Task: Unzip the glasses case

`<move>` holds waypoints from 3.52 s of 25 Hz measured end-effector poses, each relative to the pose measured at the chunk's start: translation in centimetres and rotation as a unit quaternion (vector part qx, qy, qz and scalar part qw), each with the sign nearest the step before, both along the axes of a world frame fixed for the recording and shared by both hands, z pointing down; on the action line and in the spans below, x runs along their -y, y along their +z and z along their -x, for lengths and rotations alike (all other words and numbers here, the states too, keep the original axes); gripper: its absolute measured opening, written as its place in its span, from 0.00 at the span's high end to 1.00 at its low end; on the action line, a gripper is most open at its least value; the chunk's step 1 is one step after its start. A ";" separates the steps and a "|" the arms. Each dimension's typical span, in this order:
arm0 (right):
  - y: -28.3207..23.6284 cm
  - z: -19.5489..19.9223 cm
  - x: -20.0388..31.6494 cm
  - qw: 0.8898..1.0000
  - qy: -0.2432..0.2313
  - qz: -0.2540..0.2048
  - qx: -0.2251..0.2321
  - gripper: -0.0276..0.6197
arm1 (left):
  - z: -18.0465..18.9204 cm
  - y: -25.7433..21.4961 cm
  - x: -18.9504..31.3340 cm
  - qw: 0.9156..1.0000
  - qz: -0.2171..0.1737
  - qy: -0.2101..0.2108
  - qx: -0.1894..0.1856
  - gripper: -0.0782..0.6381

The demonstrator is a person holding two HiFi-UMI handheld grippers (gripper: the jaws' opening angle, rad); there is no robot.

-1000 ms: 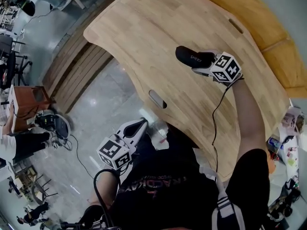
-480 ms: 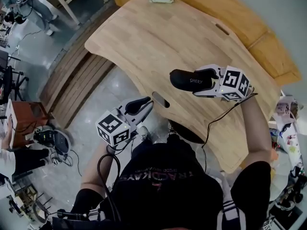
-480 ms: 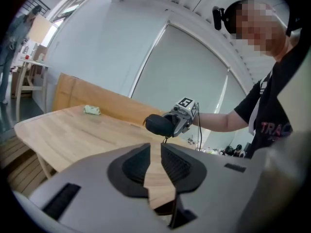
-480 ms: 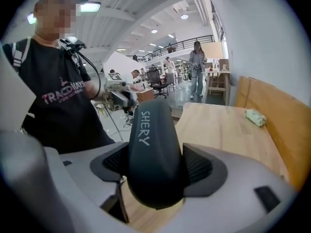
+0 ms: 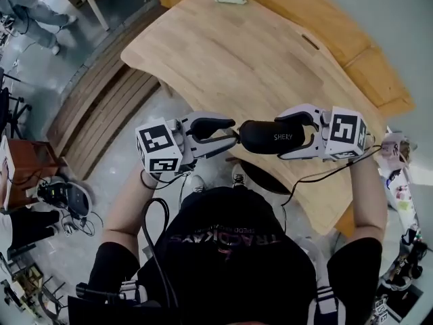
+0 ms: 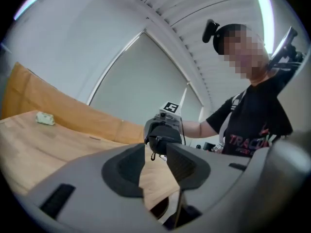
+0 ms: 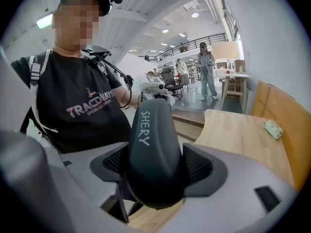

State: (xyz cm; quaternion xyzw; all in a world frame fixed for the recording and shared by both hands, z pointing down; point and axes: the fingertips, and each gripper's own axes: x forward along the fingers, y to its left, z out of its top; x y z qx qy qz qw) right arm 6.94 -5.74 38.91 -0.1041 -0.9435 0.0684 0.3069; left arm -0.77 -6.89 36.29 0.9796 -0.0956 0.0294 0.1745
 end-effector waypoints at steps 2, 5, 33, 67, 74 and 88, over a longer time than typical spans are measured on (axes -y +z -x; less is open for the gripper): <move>-0.3 0.3 -0.7 1.000 -0.007 0.004 -0.006 0.41 | 0.0 -0.7 -0.7 1.000 -0.014 0.025 -0.002 0.70; -0.8 0.5 -1.7 1.000 -0.017 0.020 -0.009 0.41 | 0.1 -1.2 -1.7 0.997 -0.027 0.065 0.002 0.70; -2.1 2.6 -5.8 0.996 -0.076 0.047 -0.031 0.41 | 1.6 -2.4 -7.1 0.963 0.022 0.268 0.029 0.86; 4.3 3.6 0.5 0.988 0.144 -0.016 -0.063 0.41 | 3.6 3.9 0.7 0.942 -0.162 -0.140 0.259 0.88; 5.7 3.7 1.5 0.977 0.195 -0.008 -0.083 0.41 | 3.7 5.6 0.2 0.929 -0.172 -0.130 0.300 0.88; 7.3 7.0 2.5 0.969 0.217 0.004 -0.118 0.41 | 1.9 8.6 -2.4 0.931 -0.149 -0.093 0.321 0.88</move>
